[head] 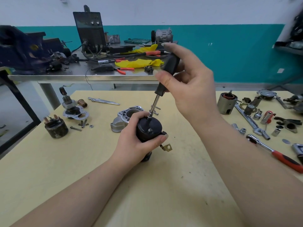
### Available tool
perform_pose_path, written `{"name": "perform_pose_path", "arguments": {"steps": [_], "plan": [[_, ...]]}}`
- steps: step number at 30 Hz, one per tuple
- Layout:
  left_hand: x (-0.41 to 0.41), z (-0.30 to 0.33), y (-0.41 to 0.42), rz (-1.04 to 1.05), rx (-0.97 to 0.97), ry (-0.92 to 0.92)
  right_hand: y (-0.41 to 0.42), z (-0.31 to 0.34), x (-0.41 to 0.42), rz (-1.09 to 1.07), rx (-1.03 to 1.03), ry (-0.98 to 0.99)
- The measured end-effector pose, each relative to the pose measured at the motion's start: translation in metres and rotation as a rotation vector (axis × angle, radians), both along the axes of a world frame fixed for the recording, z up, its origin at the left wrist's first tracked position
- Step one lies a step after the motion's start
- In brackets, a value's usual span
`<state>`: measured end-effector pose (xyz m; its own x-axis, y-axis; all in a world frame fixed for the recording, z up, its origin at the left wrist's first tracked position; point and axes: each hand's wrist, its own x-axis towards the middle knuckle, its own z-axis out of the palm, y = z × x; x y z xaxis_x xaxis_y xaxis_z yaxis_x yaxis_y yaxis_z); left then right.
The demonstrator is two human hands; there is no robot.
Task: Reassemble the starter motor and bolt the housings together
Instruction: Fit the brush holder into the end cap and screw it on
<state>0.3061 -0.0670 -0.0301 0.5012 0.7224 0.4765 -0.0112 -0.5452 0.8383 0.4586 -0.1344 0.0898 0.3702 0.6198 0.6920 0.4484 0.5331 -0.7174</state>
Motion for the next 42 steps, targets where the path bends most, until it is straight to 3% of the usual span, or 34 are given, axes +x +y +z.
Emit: {"name": "perform_pose_path", "arguments": {"steps": [5,11,16,22,28,34,39,42], "plan": [[0.0,0.0,-0.001,-0.001,0.003,-0.004,-0.005,0.006,0.008,0.236,-0.084,0.007],[0.001,0.0,0.001,0.009,0.021,-0.001,-0.005,0.006,0.003,-0.036,-0.013,-0.056],[0.001,-0.001,0.001,0.01,0.026,-0.001,-0.009,0.012,0.012,0.22,-0.097,-0.025],[0.001,-0.001,0.001,0.01,0.023,0.003,-0.005,0.005,0.001,-0.1,0.024,-0.109],[0.001,-0.002,0.002,0.001,0.023,0.002,-0.008,0.009,0.005,0.294,-0.071,-0.067],[0.001,-0.002,0.002,0.007,0.036,0.006,-0.003,0.001,0.0,-0.108,0.027,-0.105],[0.001,-0.003,0.003,0.014,0.027,0.001,-0.005,0.007,0.009,0.234,-0.068,0.01],[0.001,-0.003,0.003,0.014,0.039,0.005,-0.006,0.007,0.009,0.107,-0.039,-0.003]]}}
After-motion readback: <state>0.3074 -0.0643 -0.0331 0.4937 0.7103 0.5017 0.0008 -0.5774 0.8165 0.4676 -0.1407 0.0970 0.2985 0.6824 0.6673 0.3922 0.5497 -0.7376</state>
